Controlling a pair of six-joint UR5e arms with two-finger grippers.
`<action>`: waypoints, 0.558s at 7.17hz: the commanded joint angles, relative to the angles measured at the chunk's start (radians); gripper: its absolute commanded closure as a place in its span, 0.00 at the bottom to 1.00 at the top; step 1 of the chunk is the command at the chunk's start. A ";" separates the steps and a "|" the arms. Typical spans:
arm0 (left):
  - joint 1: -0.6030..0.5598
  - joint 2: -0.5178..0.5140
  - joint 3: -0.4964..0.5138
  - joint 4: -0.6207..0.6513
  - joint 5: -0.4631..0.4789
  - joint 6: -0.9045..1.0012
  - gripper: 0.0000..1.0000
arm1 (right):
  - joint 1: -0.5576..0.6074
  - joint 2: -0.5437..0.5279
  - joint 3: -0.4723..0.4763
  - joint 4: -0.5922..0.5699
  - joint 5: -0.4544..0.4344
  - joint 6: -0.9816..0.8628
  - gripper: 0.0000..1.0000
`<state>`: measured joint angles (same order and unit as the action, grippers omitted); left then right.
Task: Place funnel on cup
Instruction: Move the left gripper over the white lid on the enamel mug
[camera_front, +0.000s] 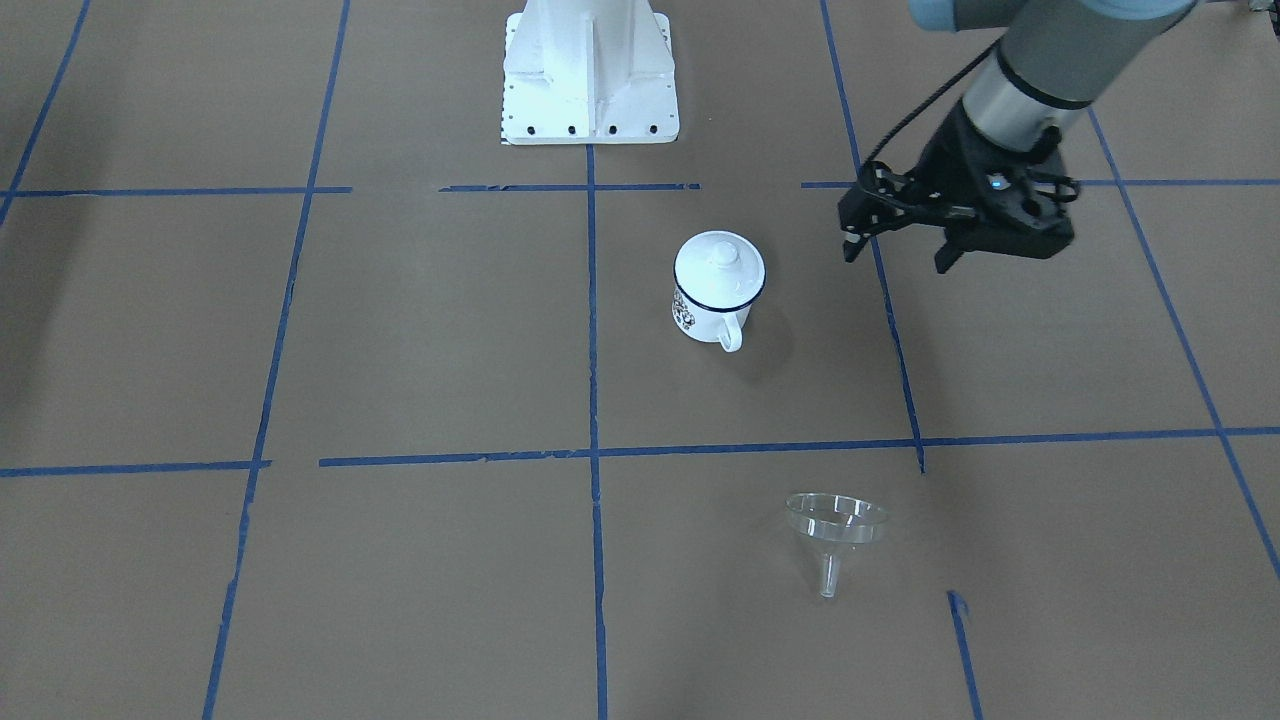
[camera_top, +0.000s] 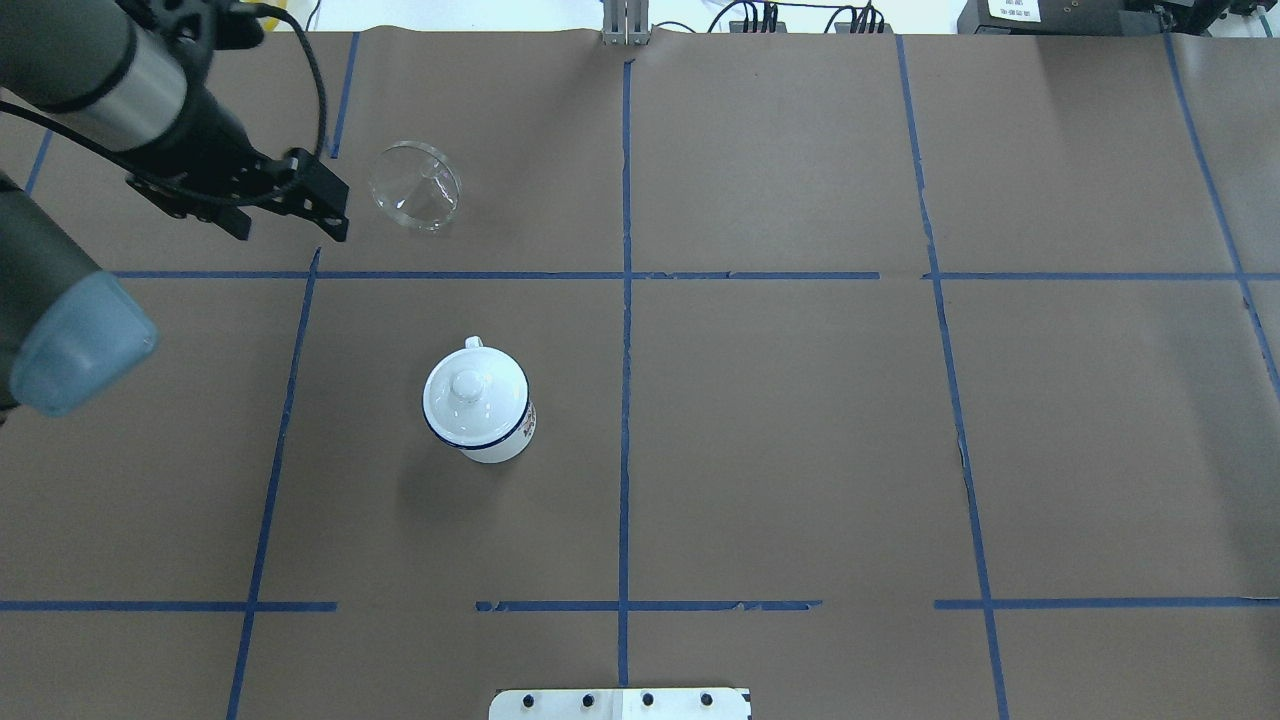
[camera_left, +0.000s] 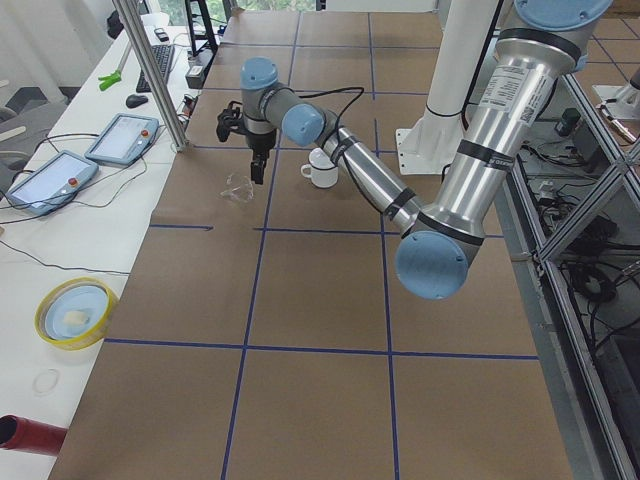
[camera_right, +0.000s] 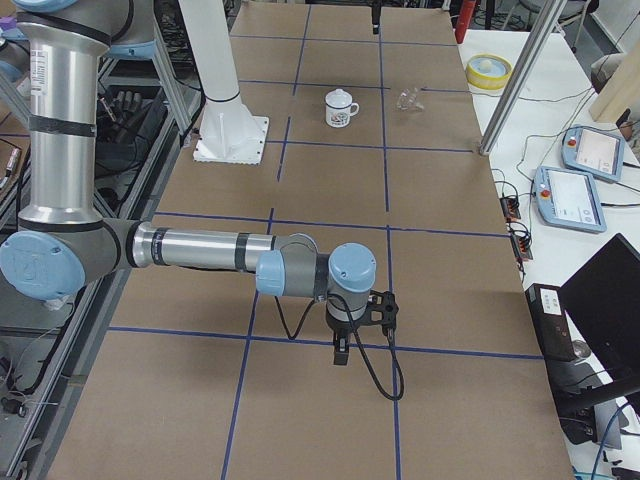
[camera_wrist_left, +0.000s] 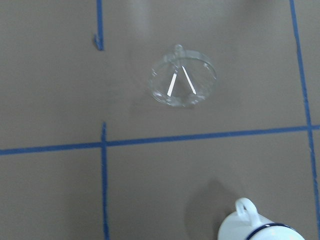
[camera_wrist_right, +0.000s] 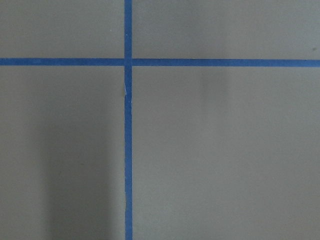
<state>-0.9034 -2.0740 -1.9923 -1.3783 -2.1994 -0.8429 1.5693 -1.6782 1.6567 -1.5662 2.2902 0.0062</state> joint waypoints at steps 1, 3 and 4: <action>0.095 -0.040 0.000 0.013 0.079 -0.060 0.00 | 0.000 0.000 0.000 0.000 0.000 0.000 0.00; 0.260 -0.098 0.023 0.013 0.223 -0.278 0.00 | 0.000 0.000 0.000 0.000 0.000 0.000 0.00; 0.271 -0.101 0.035 0.012 0.227 -0.298 0.00 | 0.000 0.000 0.000 0.000 0.000 0.000 0.00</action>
<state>-0.6680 -2.1629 -1.9702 -1.3660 -1.9997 -1.0942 1.5693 -1.6782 1.6567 -1.5662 2.2902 0.0061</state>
